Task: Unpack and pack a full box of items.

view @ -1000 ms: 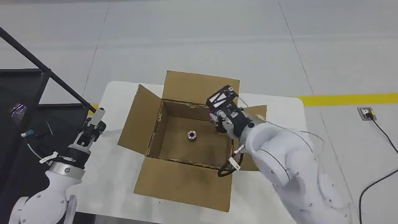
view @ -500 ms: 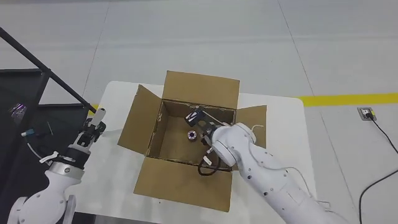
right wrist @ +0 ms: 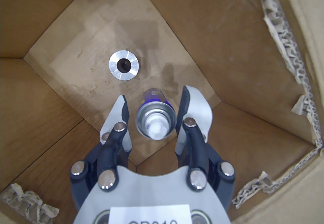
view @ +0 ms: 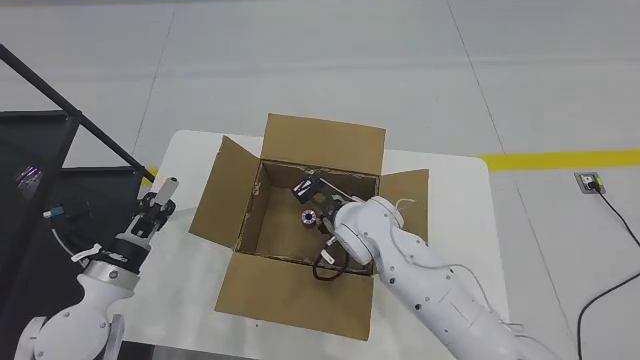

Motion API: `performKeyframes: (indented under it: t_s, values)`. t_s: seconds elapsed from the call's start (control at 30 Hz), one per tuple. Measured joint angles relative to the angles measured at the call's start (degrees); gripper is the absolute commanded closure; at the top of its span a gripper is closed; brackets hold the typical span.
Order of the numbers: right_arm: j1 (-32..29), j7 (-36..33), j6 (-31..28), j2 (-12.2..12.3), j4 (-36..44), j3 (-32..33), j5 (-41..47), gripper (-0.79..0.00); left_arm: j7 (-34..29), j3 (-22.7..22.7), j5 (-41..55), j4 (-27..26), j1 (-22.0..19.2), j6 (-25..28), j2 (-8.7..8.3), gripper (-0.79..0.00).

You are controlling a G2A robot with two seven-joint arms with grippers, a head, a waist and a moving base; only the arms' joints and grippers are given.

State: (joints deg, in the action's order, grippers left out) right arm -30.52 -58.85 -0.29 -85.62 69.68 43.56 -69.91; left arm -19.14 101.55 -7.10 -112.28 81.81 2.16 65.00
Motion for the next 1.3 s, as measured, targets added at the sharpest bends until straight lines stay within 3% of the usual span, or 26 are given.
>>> performKeyframes:
  t_s: [0.03, 0.3, 0.47, 0.57, 0.67, 0.97, 1.1, 1.2, 1.3]
  values:
    - [-0.44, -0.06, -0.09, 0.15, 0.99, 0.63, -0.06, -0.785, -0.21, -0.09, -0.14, -0.11, 0.08, 0.02, -0.01, -0.785]
    - [-5.09, -1.36, -1.20, 1.93, 11.06, 6.46, -2.00, -0.785, -2.09, -1.40, -1.82, -0.02, 0.06, 0.09, -0.13, -0.785]
    - [-12.42, 0.22, 1.04, 3.80, 25.13, 14.10, -3.09, -0.785, -3.92, -3.21, -3.12, 0.07, -0.24, 0.33, -0.19, -0.785]
    - [-19.11, 2.98, 0.33, 4.76, 35.43, 21.13, 4.40, -0.785, -4.71, -4.64, -3.72, -0.21, -0.51, 0.65, -0.19, -0.785]
    - [-24.80, 4.07, -6.82, 5.70, 42.26, 29.57, 16.79, -0.785, -5.41, -6.07, -4.61, -0.59, -0.86, 1.16, -0.19, -0.785]
    - [-26.36, 6.56, -5.71, 5.88, 42.04, 31.64, 17.90, -0.785, -8.60, -9.68, -5.96, -1.68, -1.67, 2.15, -0.25, -0.785]
    - [-30.60, 10.56, -7.19, 6.55, 43.09, 39.10, 25.83, -0.785, -9.89, -12.68, -6.93, -1.22, -2.79, 1.85, -0.15, -0.785]
    - [-34.50, 10.48, -12.23, 7.37, 43.01, 46.63, 34.41, -0.785, -10.66, -15.39, -8.11, -0.64, -3.60, 1.56, -0.03, -0.785]
    - [-37.82, 9.41, -12.32, 8.06, 42.28, 53.16, 40.11, -0.785, -11.00, -17.65, -8.70, 0.31, -4.58, 1.05, 0.12, -0.785]
